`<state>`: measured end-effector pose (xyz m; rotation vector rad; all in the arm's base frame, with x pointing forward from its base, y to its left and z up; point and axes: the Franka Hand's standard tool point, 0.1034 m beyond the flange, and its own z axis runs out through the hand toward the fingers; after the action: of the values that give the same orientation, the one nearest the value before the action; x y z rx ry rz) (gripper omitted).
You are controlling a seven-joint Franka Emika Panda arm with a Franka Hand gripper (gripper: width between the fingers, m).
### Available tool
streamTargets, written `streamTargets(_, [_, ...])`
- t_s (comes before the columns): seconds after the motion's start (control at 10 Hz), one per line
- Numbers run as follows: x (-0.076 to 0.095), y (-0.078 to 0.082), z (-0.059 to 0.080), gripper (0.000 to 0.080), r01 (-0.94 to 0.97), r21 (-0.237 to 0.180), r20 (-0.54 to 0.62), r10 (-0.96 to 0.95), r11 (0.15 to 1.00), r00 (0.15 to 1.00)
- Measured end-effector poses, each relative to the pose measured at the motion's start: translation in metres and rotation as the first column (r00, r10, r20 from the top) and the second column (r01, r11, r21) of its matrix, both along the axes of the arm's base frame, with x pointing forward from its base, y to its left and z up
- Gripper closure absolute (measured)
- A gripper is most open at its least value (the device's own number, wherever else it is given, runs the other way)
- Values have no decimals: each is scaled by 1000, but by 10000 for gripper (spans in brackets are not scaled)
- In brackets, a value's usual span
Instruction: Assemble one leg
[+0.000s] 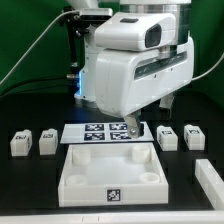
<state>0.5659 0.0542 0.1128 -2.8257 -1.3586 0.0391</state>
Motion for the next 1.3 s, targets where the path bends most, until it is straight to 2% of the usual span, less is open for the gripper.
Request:
streamTargets(0.3, [-2,0,0,150,-46,1,2,46,999,999])
streamTargets(0.4, [-16,-4,-1,150,-131,0,1,131,991,991])
streamTargets(0.6, [-63,-20,-7,150,-359,4,-9,359,933,933])
streamTargets(0.7, [-78,-26,-11,150,-463,7,-6,463,886,886])
streamTargets(0.9, [-119,-49,-41,150,-676,18,11,676,737,737])
streamTargets(1.1, [-134,-53,-63,150,-675,38,2,675,737,738])
streamTargets(1.3, [-135,-52,-79,150,-662,57,-10,663,748,749])
